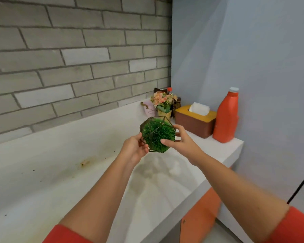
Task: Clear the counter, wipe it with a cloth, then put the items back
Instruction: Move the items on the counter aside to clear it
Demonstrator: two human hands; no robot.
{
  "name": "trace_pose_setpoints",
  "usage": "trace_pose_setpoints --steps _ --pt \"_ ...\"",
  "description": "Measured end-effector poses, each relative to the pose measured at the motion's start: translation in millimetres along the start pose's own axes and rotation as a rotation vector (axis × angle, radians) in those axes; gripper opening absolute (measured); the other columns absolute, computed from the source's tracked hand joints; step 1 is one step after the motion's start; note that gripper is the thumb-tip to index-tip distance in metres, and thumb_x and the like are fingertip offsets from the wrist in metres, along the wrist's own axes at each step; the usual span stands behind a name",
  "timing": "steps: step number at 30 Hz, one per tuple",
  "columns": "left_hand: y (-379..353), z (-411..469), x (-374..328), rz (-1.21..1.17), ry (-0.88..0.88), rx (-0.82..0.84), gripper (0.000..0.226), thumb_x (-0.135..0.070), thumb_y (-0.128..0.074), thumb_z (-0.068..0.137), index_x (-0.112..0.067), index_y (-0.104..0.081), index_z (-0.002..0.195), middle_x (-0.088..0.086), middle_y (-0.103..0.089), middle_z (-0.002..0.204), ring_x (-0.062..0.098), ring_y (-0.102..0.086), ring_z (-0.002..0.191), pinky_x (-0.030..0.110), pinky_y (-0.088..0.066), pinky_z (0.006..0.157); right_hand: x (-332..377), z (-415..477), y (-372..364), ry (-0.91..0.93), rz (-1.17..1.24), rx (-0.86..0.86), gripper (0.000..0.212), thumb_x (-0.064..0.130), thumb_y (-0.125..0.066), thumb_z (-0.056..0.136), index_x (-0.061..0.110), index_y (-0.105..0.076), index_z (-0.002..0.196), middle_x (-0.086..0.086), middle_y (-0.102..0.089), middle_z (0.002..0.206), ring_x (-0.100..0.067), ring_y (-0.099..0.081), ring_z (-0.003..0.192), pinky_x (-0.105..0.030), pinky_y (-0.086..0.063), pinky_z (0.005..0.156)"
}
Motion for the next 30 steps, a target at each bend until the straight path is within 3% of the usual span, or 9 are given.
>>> trace_pose_setpoints --steps 2,5,7,11,15,19,23,26,30 --pt "-12.3 16.2 5.4 -0.060 0.054 0.021 0.037 -0.022 -0.040 0.100 -0.010 -0.041 0.064 0.002 -0.034 0.059 0.006 -0.034 0.024 0.009 -0.032 0.032 -3.2 11.8 10.7 -0.016 0.005 -0.012 0.051 0.023 -0.071 0.082 0.025 -0.040 0.123 0.001 -0.049 0.116 0.000 -0.052 0.093 -0.006 -0.045 0.058" --pt "-28.9 45.4 8.2 -0.075 0.069 0.025 0.038 -0.028 -0.041 0.100 -0.011 -0.042 0.065 0.000 -0.033 0.060 0.004 -0.029 0.026 0.009 -0.032 0.032 -14.6 30.4 26.0 -0.079 -0.025 -0.069 0.053 0.032 -0.068 0.084 0.022 -0.039 0.127 0.004 -0.048 0.113 -0.011 -0.055 0.098 -0.024 -0.051 0.072" --pt "-39.4 62.5 12.3 -0.075 0.099 0.027 0.038 -0.032 -0.042 0.099 -0.010 -0.045 0.068 0.000 -0.034 0.061 0.006 -0.030 0.034 0.011 -0.033 0.033 -20.4 43.0 36.0 -0.112 -0.086 -0.103 0.060 0.039 -0.067 0.083 0.020 -0.038 0.132 0.001 -0.047 0.122 -0.020 -0.055 0.108 -0.033 -0.053 0.073" --pt "-62.4 87.1 23.9 -0.033 0.195 0.091 0.036 -0.032 -0.044 0.098 -0.010 -0.047 0.070 0.000 -0.038 0.064 0.009 -0.036 0.054 0.020 -0.035 0.050 -28.5 69.8 62.0 -0.168 -0.211 -0.164 0.064 0.046 -0.066 0.082 0.014 -0.041 0.130 -0.003 -0.049 0.123 -0.021 -0.058 0.104 -0.029 -0.055 0.059" --pt "-80.5 105.4 36.6 -0.050 0.257 0.115 0.029 -0.022 -0.046 0.096 -0.008 -0.050 0.071 0.004 -0.045 0.072 0.014 -0.044 0.066 0.025 -0.037 0.060 -40.2 99.6 80.9 -0.258 -0.308 -0.154 0.063 0.054 -0.062 0.081 0.011 -0.048 0.126 -0.009 -0.052 0.123 -0.023 -0.057 0.089 -0.023 -0.048 0.047" --pt "-96.0 121.8 38.7 -0.121 0.255 0.095 0.024 -0.018 -0.048 0.096 -0.001 -0.051 0.079 0.007 -0.045 0.076 0.015 -0.046 0.069 0.025 -0.040 0.063 -49.9 130.1 92.2 -0.315 -0.371 -0.087 0.063 0.055 -0.058 0.084 0.009 -0.050 0.127 -0.008 -0.059 0.120 -0.022 -0.059 0.079 -0.024 -0.048 0.049" --pt "-112.5 135.8 32.2 -0.122 0.192 0.094 0.022 -0.010 -0.045 0.097 -0.005 -0.052 0.076 0.006 -0.047 0.073 0.012 -0.045 0.068 0.021 -0.041 0.063 -55.8 157.1 100.4 -0.355 -0.361 -0.039 0.068 0.054 -0.058 0.084 0.006 -0.047 0.131 -0.008 -0.056 0.129 -0.028 -0.065 0.093 -0.028 -0.054 0.060" --pt "-117.8 150.5 28.8 -0.077 0.153 0.072 0.021 -0.005 -0.045 0.096 -0.006 -0.054 0.077 0.005 -0.050 0.073 0.011 -0.046 0.068 0.020 -0.042 0.068 -58.5 171.7 104.7 -0.372 -0.365 -0.010 0.068 0.051 -0.057 0.086 0.002 -0.045 0.132 -0.010 -0.053 0.131 -0.024 -0.063 0.081 -0.026 -0.053 0.060" --pt "-121.4 171.4 30.0 -0.062 0.125 0.012 0.020 0.002 -0.044 0.094 -0.005 -0.053 0.077 0.006 -0.052 0.076 0.012 -0.049 0.070 0.025 -0.043 0.087 -70.0 184.3 107.9 -0.415 -0.297 0.032 0.066 0.043 -0.058 0.089 -0.001 -0.040 0.135 -0.011 -0.047 0.138 -0.030 -0.057 0.111 -0.034 -0.056 0.079"
Point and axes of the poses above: each hand's wrist, its own z-axis towards the middle knuckle, its own y-axis out of the back of the hand, x = y × z, the point moved 9 cm from there along z, towards the middle knuckle
